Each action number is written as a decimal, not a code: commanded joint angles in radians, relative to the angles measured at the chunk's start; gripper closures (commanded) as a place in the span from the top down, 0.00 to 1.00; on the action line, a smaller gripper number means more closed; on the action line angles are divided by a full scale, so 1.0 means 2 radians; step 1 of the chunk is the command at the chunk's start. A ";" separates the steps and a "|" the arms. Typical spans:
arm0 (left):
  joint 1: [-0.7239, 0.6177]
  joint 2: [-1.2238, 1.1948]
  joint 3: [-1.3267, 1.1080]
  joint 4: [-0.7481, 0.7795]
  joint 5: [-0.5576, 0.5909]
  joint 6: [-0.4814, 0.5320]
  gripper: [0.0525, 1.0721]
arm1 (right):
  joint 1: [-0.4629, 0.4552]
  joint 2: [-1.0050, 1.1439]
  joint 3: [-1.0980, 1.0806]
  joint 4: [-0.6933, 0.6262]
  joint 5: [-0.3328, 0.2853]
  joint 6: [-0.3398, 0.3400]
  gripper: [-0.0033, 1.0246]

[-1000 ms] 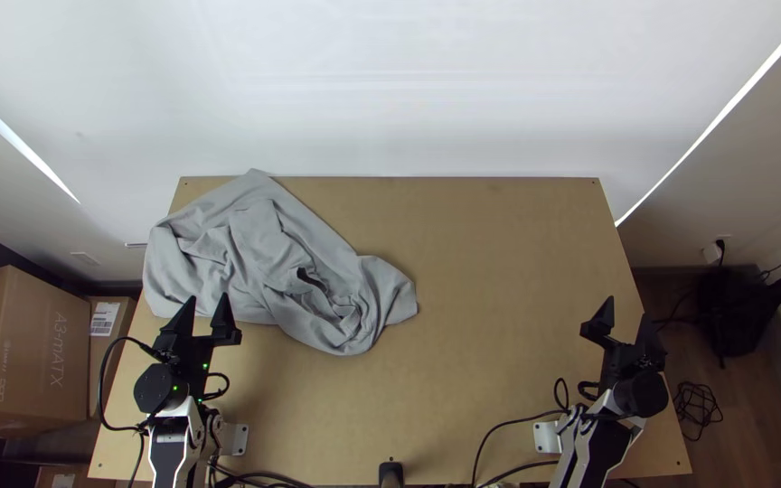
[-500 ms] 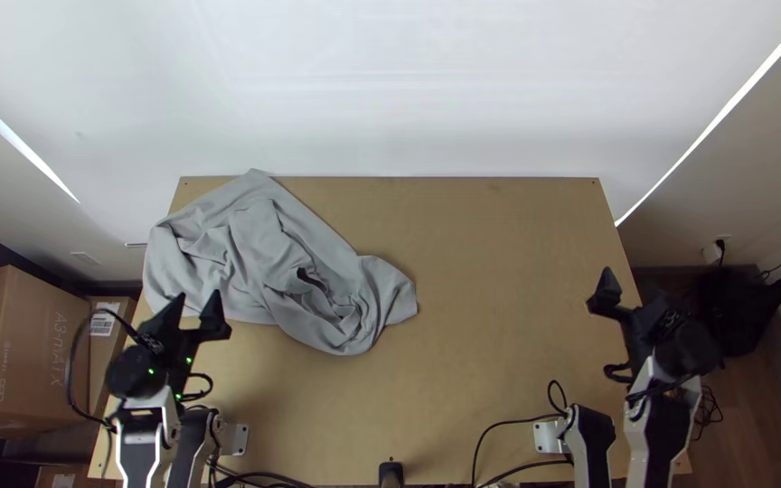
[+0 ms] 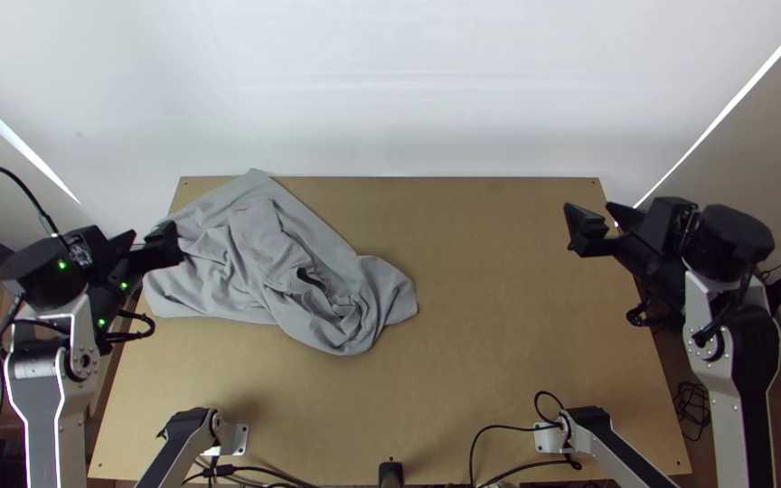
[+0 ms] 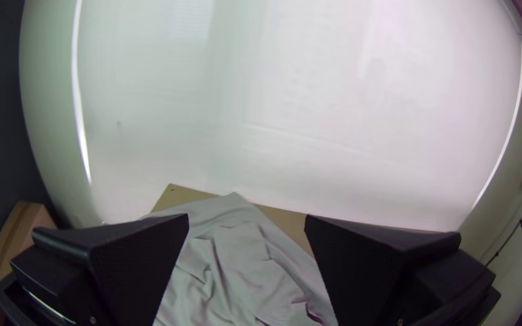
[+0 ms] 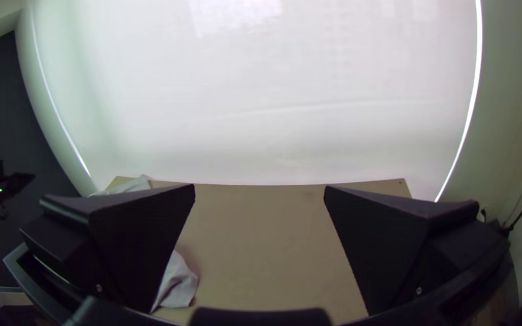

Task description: Fold the t-shirt

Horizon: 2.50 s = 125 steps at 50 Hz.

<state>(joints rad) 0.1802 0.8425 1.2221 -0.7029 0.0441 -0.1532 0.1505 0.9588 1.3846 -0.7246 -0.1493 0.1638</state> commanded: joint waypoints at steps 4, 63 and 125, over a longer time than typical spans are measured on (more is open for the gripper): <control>0.059 0.049 0.059 -0.070 0.001 0.003 0.95 | 0.087 0.064 0.063 -0.020 0.009 0.017 0.96; 0.185 0.013 0.048 -0.202 0.002 0.011 0.95 | 0.419 0.613 0.322 -0.062 -0.023 0.024 0.93; 0.211 0.028 0.047 -0.184 0.003 0.056 0.95 | 0.429 0.744 0.447 0.005 -0.029 0.016 0.69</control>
<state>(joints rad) 0.5919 0.8894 1.3277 -1.0828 0.0437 -0.0616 1.0229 2.4474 2.2673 -0.7136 -0.2100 0.2050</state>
